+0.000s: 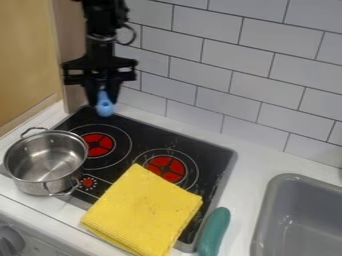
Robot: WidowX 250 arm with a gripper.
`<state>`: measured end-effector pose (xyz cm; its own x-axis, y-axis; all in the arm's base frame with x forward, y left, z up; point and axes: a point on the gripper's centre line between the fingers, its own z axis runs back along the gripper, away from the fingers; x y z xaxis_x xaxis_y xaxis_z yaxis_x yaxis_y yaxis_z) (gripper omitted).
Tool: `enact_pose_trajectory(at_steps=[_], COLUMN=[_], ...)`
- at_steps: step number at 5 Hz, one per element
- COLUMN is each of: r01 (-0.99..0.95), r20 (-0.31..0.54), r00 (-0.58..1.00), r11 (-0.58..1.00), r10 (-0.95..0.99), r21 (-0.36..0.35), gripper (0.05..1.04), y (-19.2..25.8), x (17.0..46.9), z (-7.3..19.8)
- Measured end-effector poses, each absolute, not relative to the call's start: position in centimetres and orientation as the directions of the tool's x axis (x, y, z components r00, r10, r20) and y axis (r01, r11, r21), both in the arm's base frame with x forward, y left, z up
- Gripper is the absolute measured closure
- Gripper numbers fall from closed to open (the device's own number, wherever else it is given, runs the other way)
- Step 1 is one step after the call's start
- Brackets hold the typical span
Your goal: Move the blue spoon to the right burner
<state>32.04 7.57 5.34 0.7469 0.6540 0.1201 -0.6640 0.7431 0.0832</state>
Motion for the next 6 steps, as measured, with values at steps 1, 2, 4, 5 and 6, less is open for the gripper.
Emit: enact_pose_trajectory(at_steps=[1, 2, 4, 5, 6], r01=[-0.638, -0.707, -0.955, -0.993, -0.998], r20=[0.13, 0.129, 0.067, 0.039, 0.026], r00=[0.768, 0.706, 0.298, 0.115, 0.056], r11=[0.767, 0.702, 0.297, 0.114, 0.055], r10=[0.627, 0.696, 0.952, 0.993, 0.998], r21=[0.07, 0.082, 0.02, 0.028, 0.008], gripper=[0.787, 0.787, 0.787, 0.787, 0.787], y=[4.4, 0.4, -3.5, -3.7, -4.0], x=[31.7, 30.9, 29.0, 27.2, 27.3], z=[6.0, 5.8, 4.0, 2.3, 1.5])
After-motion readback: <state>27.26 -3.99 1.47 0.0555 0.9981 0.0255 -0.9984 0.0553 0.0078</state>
